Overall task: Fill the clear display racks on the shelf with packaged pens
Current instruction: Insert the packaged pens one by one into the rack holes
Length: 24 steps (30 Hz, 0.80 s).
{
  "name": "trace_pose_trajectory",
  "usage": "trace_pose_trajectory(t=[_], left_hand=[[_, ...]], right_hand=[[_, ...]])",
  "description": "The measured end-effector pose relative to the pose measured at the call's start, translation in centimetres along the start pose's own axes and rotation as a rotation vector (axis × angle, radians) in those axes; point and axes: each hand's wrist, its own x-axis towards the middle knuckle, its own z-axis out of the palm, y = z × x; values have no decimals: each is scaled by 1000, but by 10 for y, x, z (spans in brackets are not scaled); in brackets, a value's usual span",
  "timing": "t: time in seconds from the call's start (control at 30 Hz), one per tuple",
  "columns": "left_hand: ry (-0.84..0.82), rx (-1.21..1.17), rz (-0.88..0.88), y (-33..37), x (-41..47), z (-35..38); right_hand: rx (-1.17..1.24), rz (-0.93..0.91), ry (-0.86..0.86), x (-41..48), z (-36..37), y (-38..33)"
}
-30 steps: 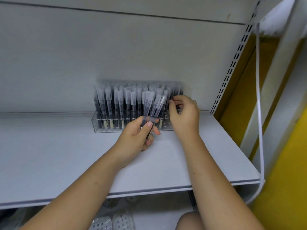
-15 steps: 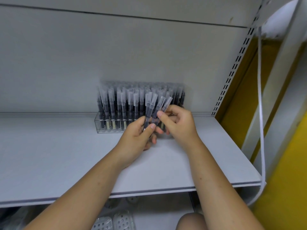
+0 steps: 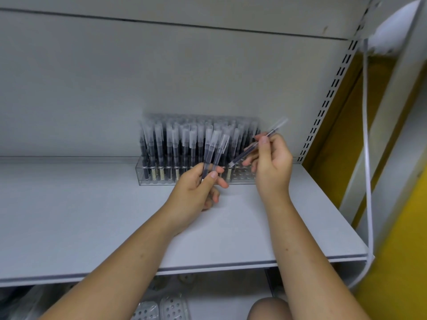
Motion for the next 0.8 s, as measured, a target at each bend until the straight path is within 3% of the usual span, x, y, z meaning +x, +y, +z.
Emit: trace_pose_trajectory(t=[0.13, 0.6, 0.8], left_hand=[[0, -2, 4, 0, 0, 0], [-7, 18, 6, 0, -2, 1], [-8, 17, 4, 0, -1, 0]], right_hand=[[-159, -107, 82, 3, -2, 6], [-544, -176, -129, 9, 5, 31], [-699, -173, -132, 7, 8, 31]])
